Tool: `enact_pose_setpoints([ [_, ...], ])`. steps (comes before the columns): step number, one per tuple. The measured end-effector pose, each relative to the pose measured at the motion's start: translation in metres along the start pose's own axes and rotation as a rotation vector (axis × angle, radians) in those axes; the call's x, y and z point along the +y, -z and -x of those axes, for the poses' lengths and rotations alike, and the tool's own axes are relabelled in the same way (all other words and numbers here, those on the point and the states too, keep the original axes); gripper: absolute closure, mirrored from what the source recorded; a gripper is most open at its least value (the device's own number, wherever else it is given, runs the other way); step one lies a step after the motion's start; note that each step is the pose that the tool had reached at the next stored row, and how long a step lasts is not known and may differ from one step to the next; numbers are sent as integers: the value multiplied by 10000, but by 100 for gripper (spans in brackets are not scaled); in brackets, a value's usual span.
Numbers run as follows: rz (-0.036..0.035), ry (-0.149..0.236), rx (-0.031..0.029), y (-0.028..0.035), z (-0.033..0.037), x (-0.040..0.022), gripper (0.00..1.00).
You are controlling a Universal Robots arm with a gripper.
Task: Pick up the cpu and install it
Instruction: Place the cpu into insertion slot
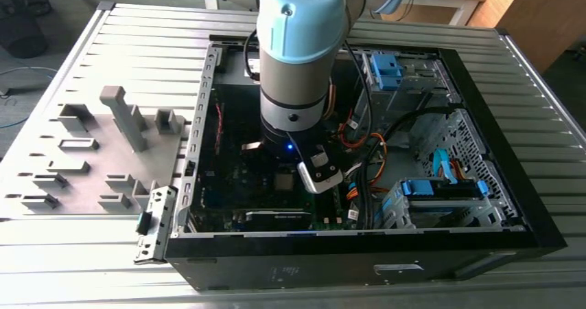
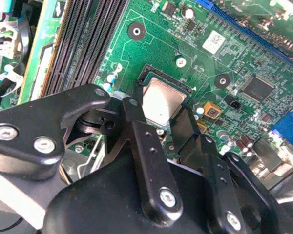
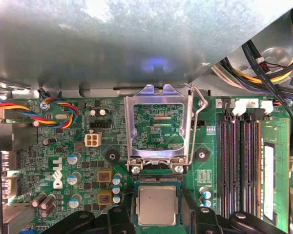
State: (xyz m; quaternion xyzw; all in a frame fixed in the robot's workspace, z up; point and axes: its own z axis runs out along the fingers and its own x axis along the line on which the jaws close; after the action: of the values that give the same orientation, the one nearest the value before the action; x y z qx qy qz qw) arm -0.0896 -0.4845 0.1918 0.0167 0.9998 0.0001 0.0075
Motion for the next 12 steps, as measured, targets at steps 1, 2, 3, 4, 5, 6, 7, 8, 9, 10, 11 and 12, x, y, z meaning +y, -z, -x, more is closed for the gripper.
enact_pose_setpoints([
  [1, 1, -1, -16, 0, -1, 0, 53],
  [2, 1, -2, -37, 1, -3, 0, 53],
  [3, 0, -1, -64, 1, -3, 0, 53],
  [4, 1, 0, -96, 1, -5, -1, 53],
  [5, 3, 1, -130, 1, -8, -1, 53],
  [6, 4, 2, -166, 1, -11, -1, 53],
  [7, 6, 4, -194, 1, -15, -1, 53],
  [8, 7, 5, -210, 0, -21, -1, 53],
  [9, 9, 5, -222, -4, -29, -1, 53],
  [10, 11, 5, -228, -9, -35, -1, 53],
  [11, 9, 5, -230, -13, -39, -2, 53],
  [12, 8, 6, -230, -14, -39, -2, 53],
])
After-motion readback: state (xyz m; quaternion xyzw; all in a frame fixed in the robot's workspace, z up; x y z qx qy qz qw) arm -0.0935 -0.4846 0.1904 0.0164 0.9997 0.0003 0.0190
